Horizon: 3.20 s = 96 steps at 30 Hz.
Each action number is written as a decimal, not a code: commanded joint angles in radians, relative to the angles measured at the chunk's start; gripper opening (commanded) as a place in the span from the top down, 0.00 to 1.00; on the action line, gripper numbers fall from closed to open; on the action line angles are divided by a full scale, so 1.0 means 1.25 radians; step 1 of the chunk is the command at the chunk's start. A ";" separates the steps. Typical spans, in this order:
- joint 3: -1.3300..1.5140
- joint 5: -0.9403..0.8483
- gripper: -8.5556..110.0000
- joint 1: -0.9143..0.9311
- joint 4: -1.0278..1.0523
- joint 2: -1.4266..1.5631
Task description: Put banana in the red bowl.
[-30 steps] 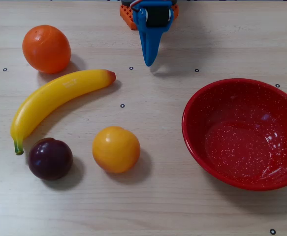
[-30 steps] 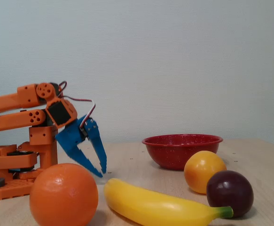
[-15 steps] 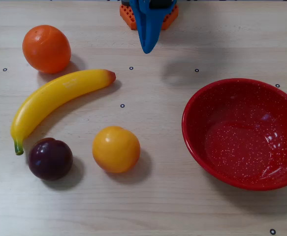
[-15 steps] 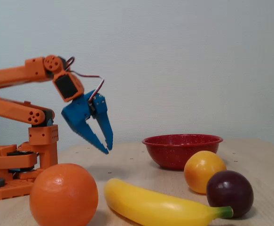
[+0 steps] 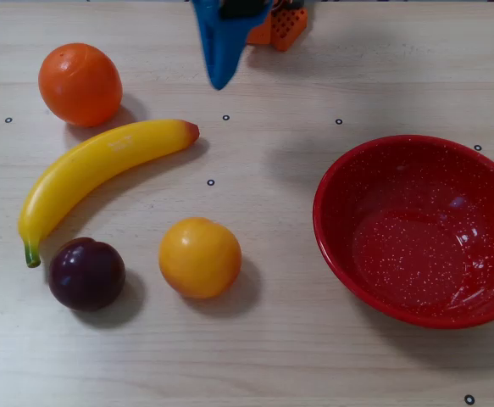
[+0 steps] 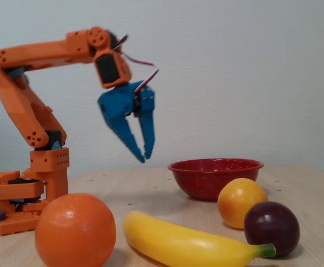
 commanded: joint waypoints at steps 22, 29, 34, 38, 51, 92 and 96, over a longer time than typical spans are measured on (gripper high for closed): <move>-0.524 -0.357 0.70 0.276 0.155 -0.466; -0.584 -0.412 0.66 0.317 0.160 -0.560; -0.592 -0.450 0.62 0.339 0.135 -0.599; -0.604 -0.464 0.61 0.353 0.106 -0.632; -0.715 -0.573 0.58 0.396 0.108 -0.695; -0.665 -0.832 0.59 0.481 0.131 -0.693; -0.679 -0.830 0.59 0.477 0.139 -0.715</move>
